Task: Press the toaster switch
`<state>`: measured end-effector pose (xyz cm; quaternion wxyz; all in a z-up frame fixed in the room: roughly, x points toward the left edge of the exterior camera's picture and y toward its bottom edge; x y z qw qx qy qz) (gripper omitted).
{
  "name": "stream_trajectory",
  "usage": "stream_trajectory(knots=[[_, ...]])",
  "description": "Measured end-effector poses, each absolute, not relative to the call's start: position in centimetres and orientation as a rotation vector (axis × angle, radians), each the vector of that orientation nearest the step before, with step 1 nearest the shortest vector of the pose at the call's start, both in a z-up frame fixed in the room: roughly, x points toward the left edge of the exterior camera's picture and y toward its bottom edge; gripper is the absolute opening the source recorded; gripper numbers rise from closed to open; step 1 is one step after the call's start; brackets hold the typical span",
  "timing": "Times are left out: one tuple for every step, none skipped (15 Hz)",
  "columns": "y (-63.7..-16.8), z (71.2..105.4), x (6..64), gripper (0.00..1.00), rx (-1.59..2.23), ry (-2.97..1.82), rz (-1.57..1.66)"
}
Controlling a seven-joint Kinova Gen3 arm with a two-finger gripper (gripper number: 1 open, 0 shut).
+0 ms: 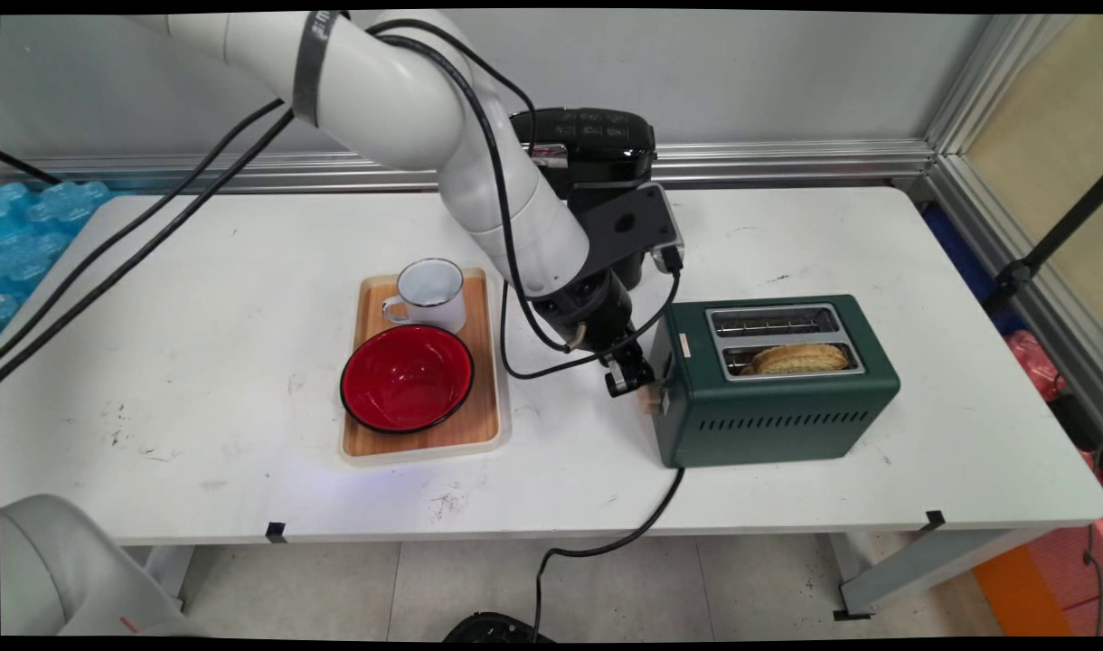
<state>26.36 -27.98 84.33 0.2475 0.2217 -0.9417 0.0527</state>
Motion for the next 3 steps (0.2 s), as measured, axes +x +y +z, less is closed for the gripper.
stream_trajectory(knots=[[-28.01, 84.19, 26.33, 0.0, 0.606, -2.57, 0.143], [-28.04, 84.09, 26.32, 0.0, 0.607, -2.571, 0.142], [-28.06, 84.01, 26.3, 0.0, 0.608, -2.572, 0.142]])
